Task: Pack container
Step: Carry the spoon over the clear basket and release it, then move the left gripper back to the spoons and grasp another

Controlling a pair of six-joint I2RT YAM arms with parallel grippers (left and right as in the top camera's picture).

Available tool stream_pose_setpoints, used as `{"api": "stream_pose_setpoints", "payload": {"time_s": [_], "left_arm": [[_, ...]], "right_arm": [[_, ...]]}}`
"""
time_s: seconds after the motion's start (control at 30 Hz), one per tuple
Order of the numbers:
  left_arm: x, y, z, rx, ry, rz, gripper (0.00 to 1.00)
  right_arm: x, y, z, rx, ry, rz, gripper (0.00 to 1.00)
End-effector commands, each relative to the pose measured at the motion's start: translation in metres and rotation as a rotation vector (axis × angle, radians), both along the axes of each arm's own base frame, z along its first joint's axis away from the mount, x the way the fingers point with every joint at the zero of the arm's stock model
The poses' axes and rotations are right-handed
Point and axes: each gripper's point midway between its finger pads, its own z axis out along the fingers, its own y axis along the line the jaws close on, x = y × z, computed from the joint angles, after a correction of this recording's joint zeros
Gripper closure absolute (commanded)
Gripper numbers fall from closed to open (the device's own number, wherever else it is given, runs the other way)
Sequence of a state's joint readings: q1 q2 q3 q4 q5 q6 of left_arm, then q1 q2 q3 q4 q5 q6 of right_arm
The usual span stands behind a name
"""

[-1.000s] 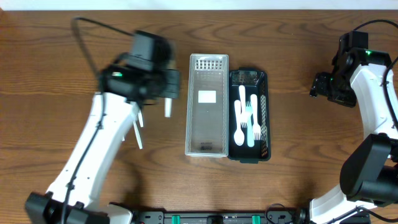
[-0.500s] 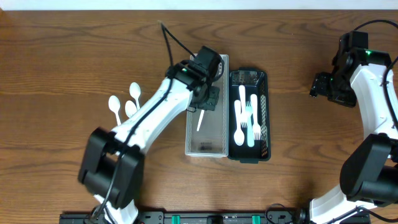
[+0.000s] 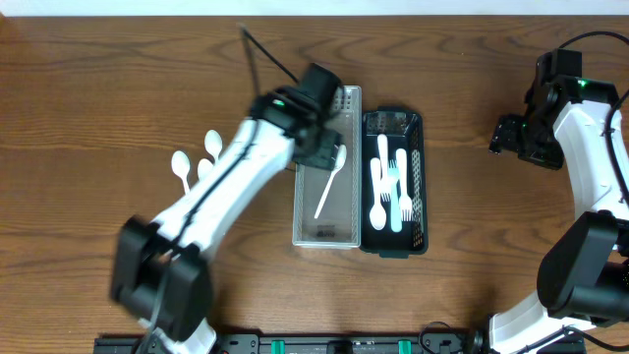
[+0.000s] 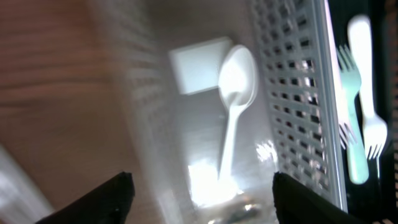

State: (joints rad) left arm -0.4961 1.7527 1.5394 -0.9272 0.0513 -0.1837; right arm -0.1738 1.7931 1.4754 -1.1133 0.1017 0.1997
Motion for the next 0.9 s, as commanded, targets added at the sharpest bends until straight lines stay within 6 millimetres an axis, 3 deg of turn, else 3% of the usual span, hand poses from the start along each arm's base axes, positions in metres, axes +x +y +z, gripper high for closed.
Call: {"api": "stream_pose_setpoints", "payload": {"time_s": [0.0, 0.17, 0.27, 0.37, 0.57, 0.7, 0.87], "left_arm": [[0.011, 0.06, 0.062, 0.025, -0.147, 0.141, 0.21], [0.003, 0.153, 0.072, 0.056, -0.104, 0.372, 0.18], [-0.002, 0.202, 0.057, 0.077, -0.047, 0.505, 0.15], [-0.008, 0.234, 0.033, 0.093, 0.016, 0.595, 0.12], [-0.02, 0.264, -0.029, 0.121, 0.172, 0.672, 0.07], [-0.026, 0.271, -0.068, 0.134, 0.265, 0.689, 0.07], [-0.025, 0.274, -0.099, 0.143, 0.328, 0.691, 0.07]], "right_arm": [[-0.001, -0.002, -0.004, -0.003, 0.014, 0.009, 0.24], [0.0, -0.003, -0.004, -0.004, 0.008, 0.009, 0.24], [0.0, -0.003, -0.004, -0.004, 0.008, 0.008, 0.24], [0.0, -0.002, -0.004, -0.004, 0.009, 0.009, 0.24], [-0.002, -0.002, -0.004, -0.002, 0.017, 0.009, 0.24], [-0.002, -0.002, -0.004, -0.001, 0.016, 0.009, 0.24], [-0.005, -0.001, -0.004, 0.001, 0.027, 0.01, 0.24]]}}
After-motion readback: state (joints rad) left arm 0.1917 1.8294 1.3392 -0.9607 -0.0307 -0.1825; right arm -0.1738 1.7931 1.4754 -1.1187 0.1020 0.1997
